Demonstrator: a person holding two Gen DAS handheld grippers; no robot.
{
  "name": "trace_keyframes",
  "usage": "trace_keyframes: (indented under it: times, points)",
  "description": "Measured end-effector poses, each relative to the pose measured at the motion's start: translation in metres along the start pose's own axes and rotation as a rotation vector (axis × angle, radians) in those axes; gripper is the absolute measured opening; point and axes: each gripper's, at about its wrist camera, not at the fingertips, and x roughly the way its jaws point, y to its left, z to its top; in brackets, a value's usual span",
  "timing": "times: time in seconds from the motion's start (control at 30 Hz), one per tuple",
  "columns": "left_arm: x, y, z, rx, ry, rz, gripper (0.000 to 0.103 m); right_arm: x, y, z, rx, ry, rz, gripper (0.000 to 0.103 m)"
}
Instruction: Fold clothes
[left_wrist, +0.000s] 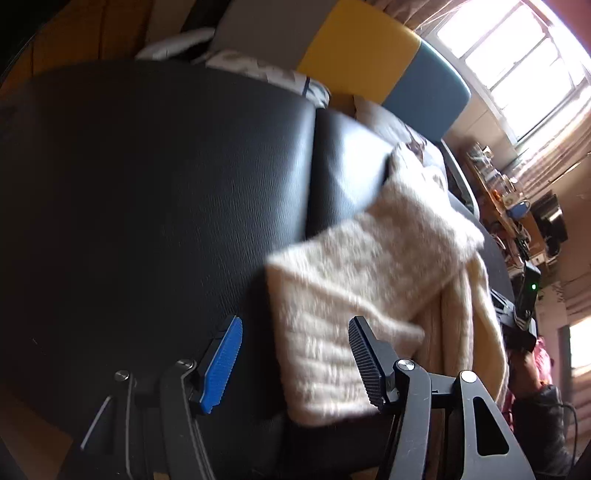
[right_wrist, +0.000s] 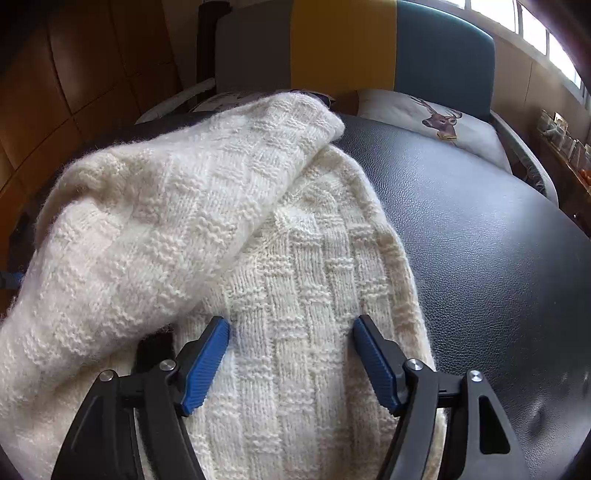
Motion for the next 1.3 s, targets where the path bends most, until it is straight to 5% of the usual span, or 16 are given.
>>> trace_keyframes:
  times: [0.1, 0.13, 0.2, 0.27, 0.4, 0.57, 0.67, 0.77, 0.87, 0.93, 1.1, 1.3]
  points:
    - [0.014, -0.009, -0.011, 0.001, 0.002, 0.004, 0.060, -0.001, 0.003, 0.000, -0.006, -0.006, -0.001, 0.072]
    - [0.017, -0.015, -0.014, 0.008, -0.016, -0.005, 0.050, -0.001, 0.005, 0.000, -0.008, -0.006, -0.001, 0.072]
    - [0.016, -0.021, -0.011, -0.006, -0.056, -0.036, 0.011, -0.001, 0.005, 0.000, -0.015, -0.006, -0.001, 0.072]
    - [0.008, -0.023, -0.003, -0.041, -0.111, -0.079, 0.010, -0.001, 0.003, 0.000, -0.022, -0.006, 0.001, 0.072]
    - [-0.075, 0.002, 0.029, -0.130, -0.375, -0.120, 0.010, -0.001, 0.004, -0.001, -0.021, -0.007, 0.006, 0.072]
    - [-0.133, 0.077, 0.062, -0.284, -0.496, 0.143, 0.010, -0.003, 0.008, -0.004, -0.020, -0.016, -0.002, 0.072]
    - [-0.123, 0.129, 0.070, -0.479, -0.396, 0.271, 0.014, -0.003, 0.008, -0.005, -0.018, -0.020, -0.002, 0.072]
    - [-0.120, 0.136, 0.050, -0.551, -0.370, 0.077, 0.017, -0.002, 0.008, -0.005, -0.015, -0.025, -0.005, 0.073]
    - [-0.101, 0.093, 0.023, -0.413, -0.299, -0.189, 0.035, 0.001, 0.003, -0.002, -0.011, -0.028, -0.008, 0.074]
    - [-0.069, 0.048, 0.003, -0.309, -0.178, -0.333, 0.043, 0.003, 0.000, -0.001, -0.011, -0.032, -0.009, 0.075]
    - [0.013, -0.045, -0.040, -0.188, 0.094, -0.451, 0.045, 0.001, -0.002, -0.003, -0.006, -0.045, -0.001, 0.075]
    - [0.037, -0.088, -0.042, -0.210, 0.138, -0.517, 0.057, -0.002, 0.000, -0.004, -0.015, -0.032, 0.000, 0.076]
